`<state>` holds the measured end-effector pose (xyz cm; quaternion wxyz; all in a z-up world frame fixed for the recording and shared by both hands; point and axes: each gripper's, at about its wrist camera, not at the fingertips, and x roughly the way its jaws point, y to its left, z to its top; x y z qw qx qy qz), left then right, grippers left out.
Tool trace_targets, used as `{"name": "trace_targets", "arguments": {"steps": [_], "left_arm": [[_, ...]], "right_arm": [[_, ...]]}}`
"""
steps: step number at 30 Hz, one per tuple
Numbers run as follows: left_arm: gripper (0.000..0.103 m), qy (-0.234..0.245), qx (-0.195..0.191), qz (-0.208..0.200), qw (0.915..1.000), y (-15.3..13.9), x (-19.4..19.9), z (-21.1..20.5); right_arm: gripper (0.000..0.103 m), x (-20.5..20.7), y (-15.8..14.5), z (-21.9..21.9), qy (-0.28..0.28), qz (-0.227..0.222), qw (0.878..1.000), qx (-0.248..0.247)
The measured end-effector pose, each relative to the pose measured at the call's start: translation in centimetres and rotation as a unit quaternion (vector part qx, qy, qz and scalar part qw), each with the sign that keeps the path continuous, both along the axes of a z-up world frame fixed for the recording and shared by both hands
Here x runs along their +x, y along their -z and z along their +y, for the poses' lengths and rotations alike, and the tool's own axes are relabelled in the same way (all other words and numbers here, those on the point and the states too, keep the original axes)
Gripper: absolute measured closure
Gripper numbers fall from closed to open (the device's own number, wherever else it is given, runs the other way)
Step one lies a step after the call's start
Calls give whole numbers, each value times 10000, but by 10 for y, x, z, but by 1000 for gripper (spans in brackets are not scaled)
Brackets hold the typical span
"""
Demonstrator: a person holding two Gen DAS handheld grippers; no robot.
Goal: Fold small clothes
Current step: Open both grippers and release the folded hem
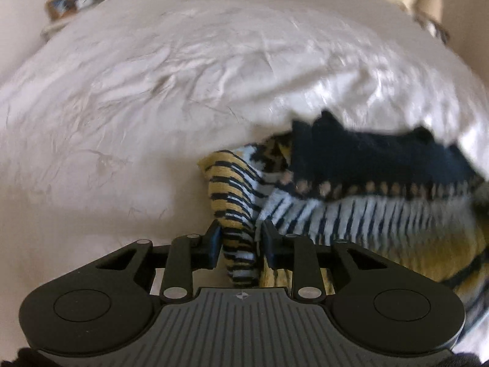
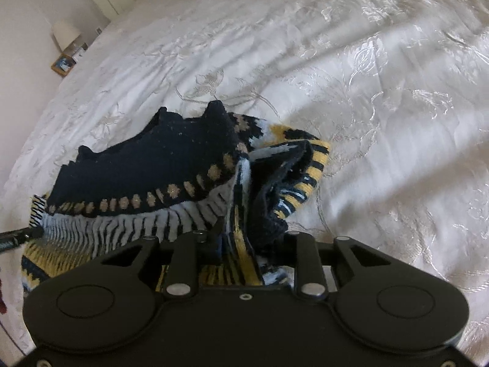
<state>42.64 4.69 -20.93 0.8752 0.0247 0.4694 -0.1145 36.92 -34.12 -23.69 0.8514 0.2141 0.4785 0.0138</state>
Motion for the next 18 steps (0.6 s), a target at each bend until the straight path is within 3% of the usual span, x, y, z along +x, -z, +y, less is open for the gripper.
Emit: {"name": "trace_targets", "arguments": {"steps": [2, 5, 7, 12, 15, 18], "left_arm": [[75, -283, -1, -238, 9993, -11, -4, 4], [75, -960, 400, -299, 9941, -24, -3, 7], [75, -1081, 58, -349, 9935, -34, -9, 6], [69, -333, -269, -375, 9984, -46, -19, -44], [67, 168, -460, -190, 9986, -37, -20, -84], [67, 566, -396, 10, 9976, -23, -13, -122]], "right_arm": [[66, 0, 0, 0, 17, 6, 10000, 3], [59, -3, 5, -5, 171, 43, 9997, 174], [57, -5, 7, -9, 322, 59, 9989, 335], [46, -8, 7, -9, 339, 59, 9984, 447], [44, -14, 7, -9, 309, 92, 9983, 475], [40, -19, 6, -9, 252, 121, 9983, 502]]}}
